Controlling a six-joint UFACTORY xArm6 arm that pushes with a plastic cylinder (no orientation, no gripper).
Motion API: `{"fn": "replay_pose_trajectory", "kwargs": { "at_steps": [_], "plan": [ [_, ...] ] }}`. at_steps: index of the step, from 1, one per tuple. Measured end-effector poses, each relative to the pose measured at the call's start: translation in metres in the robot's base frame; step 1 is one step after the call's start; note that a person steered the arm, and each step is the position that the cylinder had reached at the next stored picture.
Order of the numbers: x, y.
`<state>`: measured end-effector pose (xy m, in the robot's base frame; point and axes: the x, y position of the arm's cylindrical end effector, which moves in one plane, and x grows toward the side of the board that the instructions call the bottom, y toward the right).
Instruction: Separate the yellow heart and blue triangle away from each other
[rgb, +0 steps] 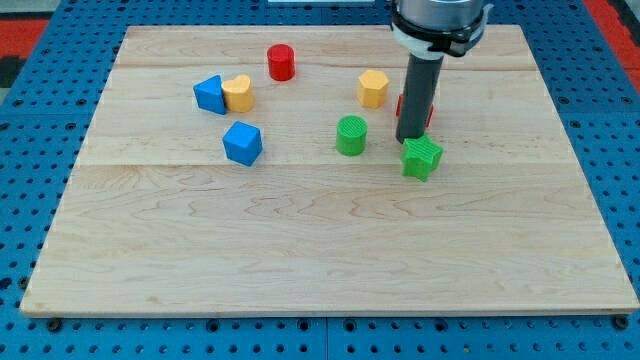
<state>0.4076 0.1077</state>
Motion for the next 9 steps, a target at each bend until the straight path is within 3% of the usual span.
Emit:
{"fn": "replay_pose_trajectory", "kwargs": {
  "at_steps": [1, 2, 4, 6, 9],
  "plan": [
    [-0.042, 0.006],
    [-0.057, 0.006],
    [-0.051, -0.019],
    [-0.055, -0.111],
    [-0.072, -0.118]
  ]
}}
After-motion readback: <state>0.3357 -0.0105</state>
